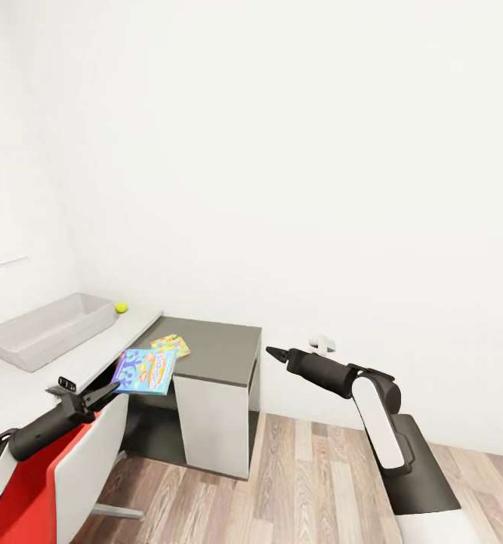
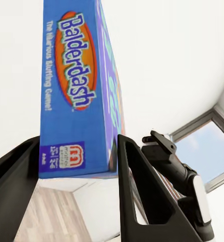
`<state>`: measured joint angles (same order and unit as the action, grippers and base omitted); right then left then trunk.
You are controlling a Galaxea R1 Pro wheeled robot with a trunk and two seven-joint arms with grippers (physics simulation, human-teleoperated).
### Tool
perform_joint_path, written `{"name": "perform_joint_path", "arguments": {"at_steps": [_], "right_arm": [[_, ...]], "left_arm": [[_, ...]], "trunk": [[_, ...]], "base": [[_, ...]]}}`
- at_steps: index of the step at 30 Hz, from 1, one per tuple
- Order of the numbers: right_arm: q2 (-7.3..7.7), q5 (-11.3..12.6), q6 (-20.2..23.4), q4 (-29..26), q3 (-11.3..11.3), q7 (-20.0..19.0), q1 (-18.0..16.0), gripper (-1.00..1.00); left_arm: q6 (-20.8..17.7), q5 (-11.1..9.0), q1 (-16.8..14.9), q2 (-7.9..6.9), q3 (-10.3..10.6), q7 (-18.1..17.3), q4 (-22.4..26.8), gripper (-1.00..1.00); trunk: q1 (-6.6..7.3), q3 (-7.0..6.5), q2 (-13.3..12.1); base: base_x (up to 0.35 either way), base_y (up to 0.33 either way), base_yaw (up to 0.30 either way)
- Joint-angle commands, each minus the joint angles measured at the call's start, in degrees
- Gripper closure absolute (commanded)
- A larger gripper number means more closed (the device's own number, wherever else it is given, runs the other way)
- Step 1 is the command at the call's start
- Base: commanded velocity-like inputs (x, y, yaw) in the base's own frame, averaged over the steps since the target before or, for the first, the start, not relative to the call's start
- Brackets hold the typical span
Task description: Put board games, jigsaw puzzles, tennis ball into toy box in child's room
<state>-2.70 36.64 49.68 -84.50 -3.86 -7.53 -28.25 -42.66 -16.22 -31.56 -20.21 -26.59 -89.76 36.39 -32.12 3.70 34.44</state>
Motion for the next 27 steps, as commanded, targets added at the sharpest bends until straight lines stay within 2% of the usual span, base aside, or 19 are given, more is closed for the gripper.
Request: {"name": "perform_joint_path", "arguments": {"at_steps": [1,7,16,27], "right_arm": [[-0.03,-0.4,0.2,0.0,0.1,-0.4,-0.1,-1.00],[-0.03,-0.7,0.2,0.0,0.1,-0.4,-0.1,-1.00],[-0.04,-0.9,0.2,0.0,0.1,-0.4,-0.1,-1.00],[-0.15,-1.0,0.2,0.0,0.1,-0.3,0.0,-1.00]], "left_arm": [[-0.6,0.0,-0.1,0.00,0.0,-0.2,0.0,1.00],[-0.6,0.0,-0.1,0.00,0.0,-0.2,0.0,1.00],[-0.6,0.0,-0.1,0.00,0.0,-0.2,0.0,1.00],[-0.6,0.0,-0.1,0.00,0.0,-0.2,0.0,1.00]], "trunk": [[-0.02,0.11,0.1],[-0.02,0.11,0.1],[-0.02,0.11,0.1],[-0.02,0.11,0.1]], "base": [[0.000,0.000,0.289],[0.053,0.000,0.290],[0.234,0.000,0.290],[0.135,0.000,0.290]]}}
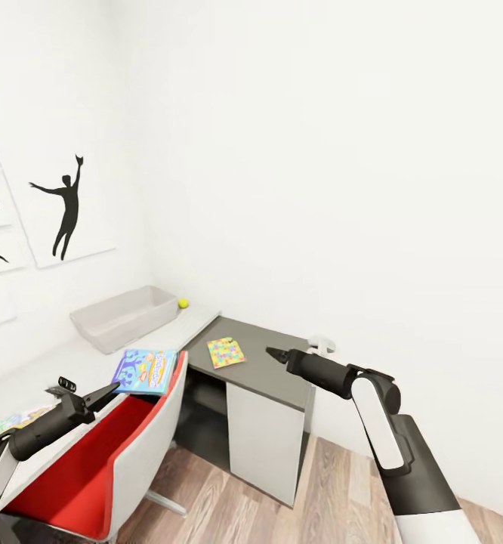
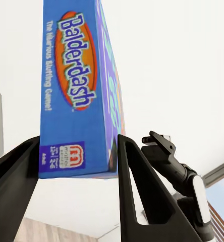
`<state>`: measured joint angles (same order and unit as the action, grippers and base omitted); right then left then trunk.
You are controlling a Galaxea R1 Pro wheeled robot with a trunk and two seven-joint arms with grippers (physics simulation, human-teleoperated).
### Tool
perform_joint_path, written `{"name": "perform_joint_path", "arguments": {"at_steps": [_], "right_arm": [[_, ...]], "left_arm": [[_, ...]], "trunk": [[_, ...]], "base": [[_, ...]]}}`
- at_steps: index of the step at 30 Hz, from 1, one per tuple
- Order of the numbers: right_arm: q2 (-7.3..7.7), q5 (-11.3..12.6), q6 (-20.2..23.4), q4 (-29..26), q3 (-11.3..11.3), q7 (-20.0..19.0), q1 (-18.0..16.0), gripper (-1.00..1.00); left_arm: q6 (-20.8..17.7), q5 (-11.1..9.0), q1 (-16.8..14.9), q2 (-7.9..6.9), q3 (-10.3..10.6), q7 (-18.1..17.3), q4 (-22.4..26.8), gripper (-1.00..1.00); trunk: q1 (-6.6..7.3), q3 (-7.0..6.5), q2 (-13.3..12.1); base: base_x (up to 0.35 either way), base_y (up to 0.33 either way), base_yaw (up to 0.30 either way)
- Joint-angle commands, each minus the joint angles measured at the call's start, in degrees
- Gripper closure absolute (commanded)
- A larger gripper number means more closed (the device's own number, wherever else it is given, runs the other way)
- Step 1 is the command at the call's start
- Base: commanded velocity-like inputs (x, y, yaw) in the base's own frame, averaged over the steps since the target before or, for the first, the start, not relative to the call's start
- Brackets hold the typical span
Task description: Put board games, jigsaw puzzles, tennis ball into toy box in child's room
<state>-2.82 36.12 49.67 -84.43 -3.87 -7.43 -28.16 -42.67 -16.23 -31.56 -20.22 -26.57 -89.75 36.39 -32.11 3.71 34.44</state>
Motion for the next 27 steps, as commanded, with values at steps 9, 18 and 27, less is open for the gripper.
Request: {"name": "perform_joint_path", "arguments": {"at_steps": [9,18,27], "right_arm": [[-0.08,-0.4,0.3,0.0,0.0,-0.4,-0.1,-1.00],[-0.08,-0.5,0.3,0.0,0.0,-0.4,-0.1,-1.00],[-0.01,-0.5,0.3,0.0,0.1,-0.4,-0.1,-1.00]], "left_arm": [[-0.6,0.0,-0.1,0.00,-0.1,-0.2,0.0,1.00],[-0.6,0.0,-0.1,0.09,0.0,-0.2,0.0,1.00],[-0.6,0.0,-0.1,0.09,-0.1,-0.2,0.0,1.00]], "trunk": [[-0.04,0.11,0.1],[-0.04,0.11,0.1],[-0.04,0.11,0.1]], "base": [[0.192,-0.036,0.290],[0.158,-0.138,0.290],[0.173,-0.153,0.227]]}}
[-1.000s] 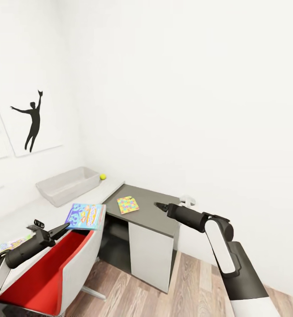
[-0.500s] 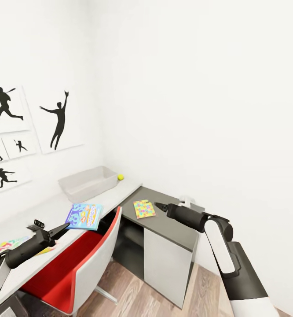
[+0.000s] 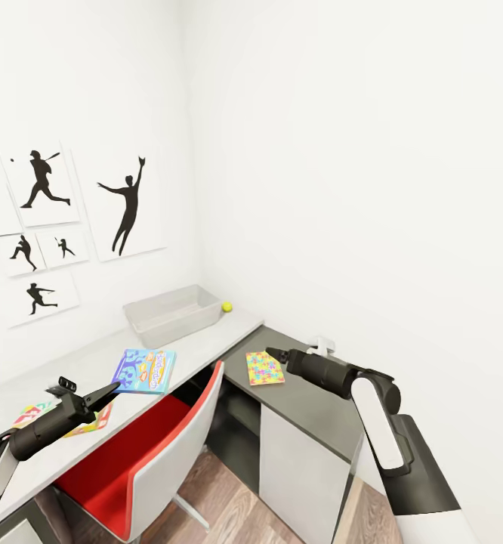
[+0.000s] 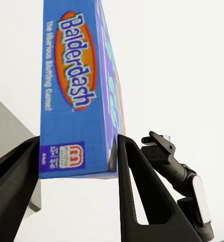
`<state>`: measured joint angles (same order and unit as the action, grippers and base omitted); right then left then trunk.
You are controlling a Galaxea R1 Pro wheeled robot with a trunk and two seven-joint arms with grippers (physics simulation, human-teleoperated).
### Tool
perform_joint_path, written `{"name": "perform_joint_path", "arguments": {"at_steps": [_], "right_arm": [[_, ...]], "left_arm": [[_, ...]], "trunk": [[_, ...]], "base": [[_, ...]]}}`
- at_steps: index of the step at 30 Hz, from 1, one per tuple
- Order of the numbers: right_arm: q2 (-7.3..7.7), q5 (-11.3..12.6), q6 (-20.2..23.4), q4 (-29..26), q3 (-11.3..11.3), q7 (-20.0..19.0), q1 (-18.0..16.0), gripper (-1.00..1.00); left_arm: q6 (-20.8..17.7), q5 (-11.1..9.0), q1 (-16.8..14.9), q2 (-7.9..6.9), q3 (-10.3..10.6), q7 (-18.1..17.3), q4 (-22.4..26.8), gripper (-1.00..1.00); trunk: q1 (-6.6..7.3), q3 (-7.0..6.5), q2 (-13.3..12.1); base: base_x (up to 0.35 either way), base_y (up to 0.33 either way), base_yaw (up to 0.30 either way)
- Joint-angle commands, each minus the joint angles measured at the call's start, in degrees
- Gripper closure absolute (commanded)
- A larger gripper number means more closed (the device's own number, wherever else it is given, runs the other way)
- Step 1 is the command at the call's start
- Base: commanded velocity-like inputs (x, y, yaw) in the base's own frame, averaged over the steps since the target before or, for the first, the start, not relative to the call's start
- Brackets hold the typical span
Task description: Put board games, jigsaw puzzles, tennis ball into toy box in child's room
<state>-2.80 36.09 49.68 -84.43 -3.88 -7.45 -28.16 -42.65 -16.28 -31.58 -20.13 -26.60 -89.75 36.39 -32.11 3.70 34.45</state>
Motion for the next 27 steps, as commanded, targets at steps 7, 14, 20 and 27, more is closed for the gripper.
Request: {"name": "perform_joint_path", "arguments": {"at_steps": [7,14,20,27], "right_arm": [[-0.09,-0.3,0.2,-0.1,0.1,-0.4,0.0,-1.00],[-0.10,-0.3,0.2,-0.1,0.1,-0.4,0.0,-1.00],[-0.10,-0.3,0.2,-0.1,0.1,-0.4,0.0,-1.00],[-0.10,-0.4,0.2,-0.1,0.0,-0.3,0.0,-1.00]], "left_arm": [[-0.6,0.1,0.0,0.00,0.0,-0.2,0.0,1.00],[-0.6,0.1,0.0,0.00,0.0,-0.2,0.0,1.00],[-0.6,0.1,0.0,0.00,0.0,-0.2,0.0,1.00],[-0.6,0.1,0.0,0.00,0.0,-0.2,0.0,1.00]], "trunk": [[-0.04,0.13,0.1],[-0.04,0.56,0.1],[-0.04,1.09,0.1],[-0.04,1.52,0.1]], "base": [[0.175,-0.127,0.017],[0.175,-0.112,0.001],[0.168,-0.016,0.062],[0.045,-0.001,0.209]]}}
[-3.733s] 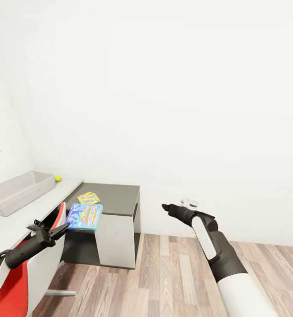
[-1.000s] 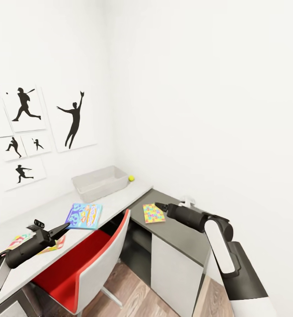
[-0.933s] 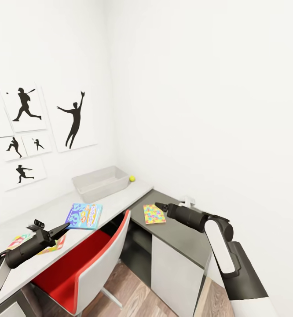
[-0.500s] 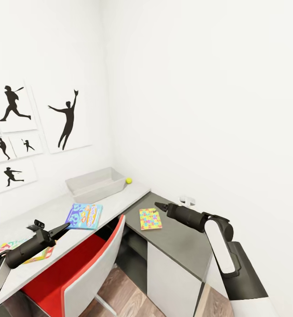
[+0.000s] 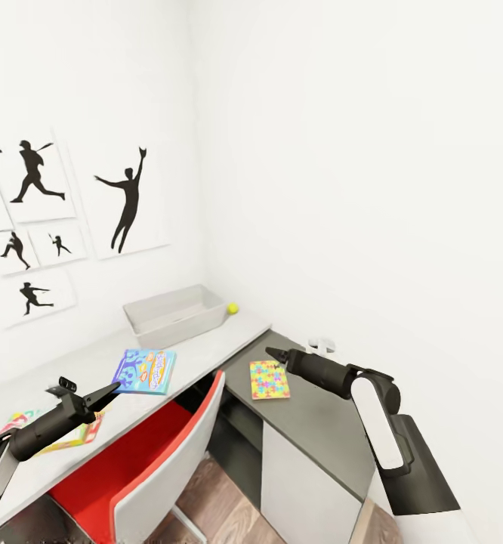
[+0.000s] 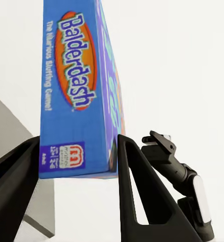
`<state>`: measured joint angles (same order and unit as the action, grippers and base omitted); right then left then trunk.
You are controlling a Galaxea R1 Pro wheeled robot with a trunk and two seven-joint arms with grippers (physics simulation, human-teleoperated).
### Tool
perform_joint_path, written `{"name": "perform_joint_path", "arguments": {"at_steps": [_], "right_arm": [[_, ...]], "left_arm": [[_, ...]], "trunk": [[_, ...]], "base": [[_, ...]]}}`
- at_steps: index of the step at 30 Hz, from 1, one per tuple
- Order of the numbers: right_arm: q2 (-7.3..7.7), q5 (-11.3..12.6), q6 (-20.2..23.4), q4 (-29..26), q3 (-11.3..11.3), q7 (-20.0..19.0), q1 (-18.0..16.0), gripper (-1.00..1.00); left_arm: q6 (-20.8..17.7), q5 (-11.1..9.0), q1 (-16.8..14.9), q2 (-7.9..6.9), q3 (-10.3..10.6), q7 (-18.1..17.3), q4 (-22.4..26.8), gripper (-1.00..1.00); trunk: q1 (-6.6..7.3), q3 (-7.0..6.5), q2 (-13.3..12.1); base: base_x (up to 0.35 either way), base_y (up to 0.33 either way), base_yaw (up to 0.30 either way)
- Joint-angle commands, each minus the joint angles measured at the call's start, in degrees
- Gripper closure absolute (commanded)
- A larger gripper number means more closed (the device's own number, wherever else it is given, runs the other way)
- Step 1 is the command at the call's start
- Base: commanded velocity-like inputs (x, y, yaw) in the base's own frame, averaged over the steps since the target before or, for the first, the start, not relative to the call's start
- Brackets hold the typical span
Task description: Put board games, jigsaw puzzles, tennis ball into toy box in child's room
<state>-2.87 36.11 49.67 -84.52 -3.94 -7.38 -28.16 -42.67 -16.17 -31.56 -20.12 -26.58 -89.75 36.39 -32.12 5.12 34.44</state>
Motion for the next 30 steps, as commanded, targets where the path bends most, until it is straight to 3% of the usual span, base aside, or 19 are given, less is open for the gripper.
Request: {"name": "perform_joint_path", "arguments": {"at_steps": [1,9,30], "right_arm": [[-0.03,-0.4,0.3,0.0,0.1,-0.4,-0.1,-1.00],[-0.03,-0.4,0.3,0.0,0.1,-0.5,-0.1,-1.00],[-0.03,-0.4,0.2,0.1,0.1,-0.5,-0.1,-1.00]], "left_arm": [[-0.6,0.0,-0.1,0.00,-0.1,-0.2,0.0,1.00],[-0.6,0.0,-0.1,0.04,0.0,-0.2,0.0,1.00],[-0.6,0.0,-0.1,0.08,0.0,-0.2,0.0,1.00]], "trunk": [[-0.02,0.14,0.1],[-0.02,0.20,0.1],[-0.02,0.21,0.1]], "base": [[0.004,0.000,0.264],[0.025,0.027,0.223],[0.155,0.027,0.010]]}}
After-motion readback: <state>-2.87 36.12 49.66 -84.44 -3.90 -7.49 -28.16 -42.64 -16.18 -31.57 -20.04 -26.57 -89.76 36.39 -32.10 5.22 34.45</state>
